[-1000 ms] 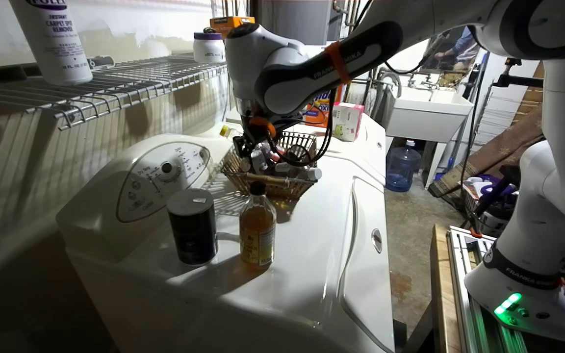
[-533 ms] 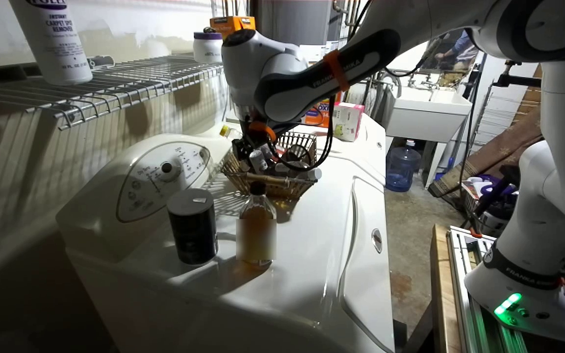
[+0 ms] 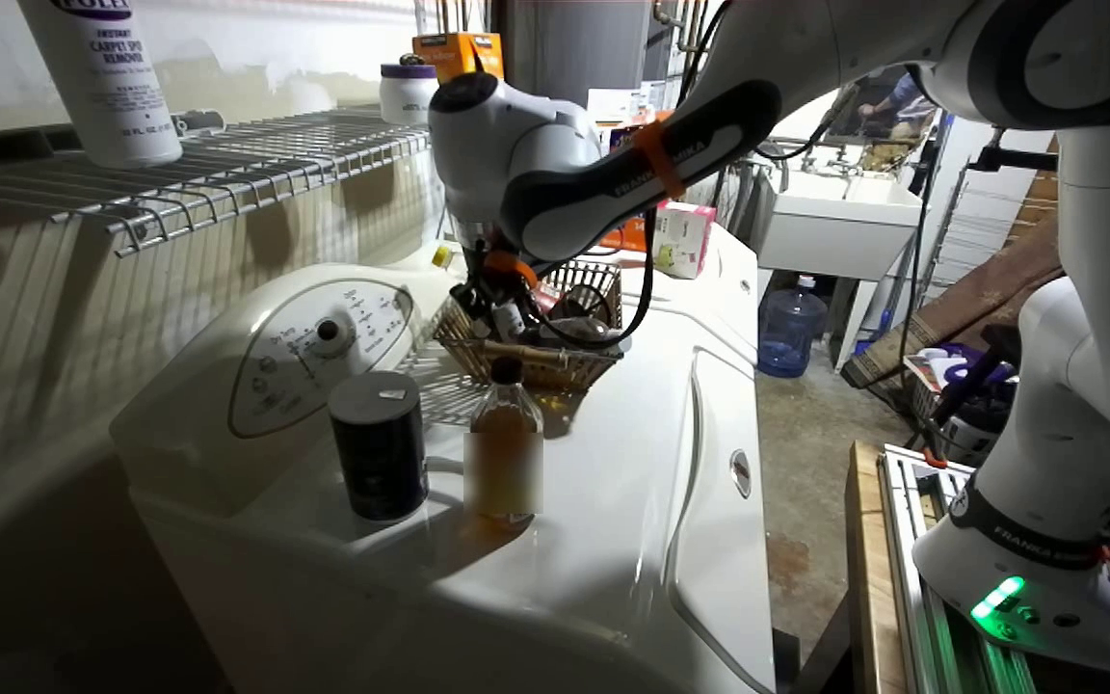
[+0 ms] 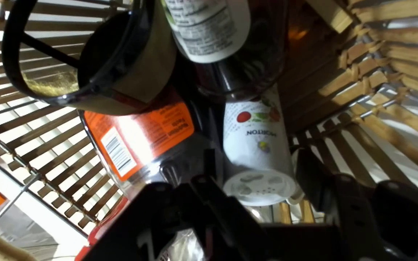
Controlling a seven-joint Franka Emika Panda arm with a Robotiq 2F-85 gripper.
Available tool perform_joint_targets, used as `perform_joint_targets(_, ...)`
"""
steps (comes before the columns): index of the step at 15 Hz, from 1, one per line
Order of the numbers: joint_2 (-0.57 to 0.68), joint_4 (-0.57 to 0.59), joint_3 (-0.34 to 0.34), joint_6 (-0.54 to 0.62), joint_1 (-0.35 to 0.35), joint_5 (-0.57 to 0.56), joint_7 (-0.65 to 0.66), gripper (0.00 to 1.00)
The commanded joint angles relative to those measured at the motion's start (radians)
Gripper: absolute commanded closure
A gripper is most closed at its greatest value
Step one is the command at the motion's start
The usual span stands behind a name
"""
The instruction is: Remove the white container from the basket and put it on the washing machine on the left.
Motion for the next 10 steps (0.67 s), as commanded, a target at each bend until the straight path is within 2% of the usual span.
perform_joint_targets(1, 0.002, -0.006, -0.009, 0.033, 0.021, -0.043, -0.001, 0.72)
perform_joint_targets(2, -0.01, -0.011, -0.004, 0.026, 0.025, -0.039, -0.005, 0.8)
perform_joint_targets(5, -0.087, -0.026, 0.017, -0.012, 0.046, -0.014, -0.011, 0.8)
perform_joint_targets(10, -0.247, -0.055, 0.041, -0.014, 0.065, -0.045, -0.002, 0.8)
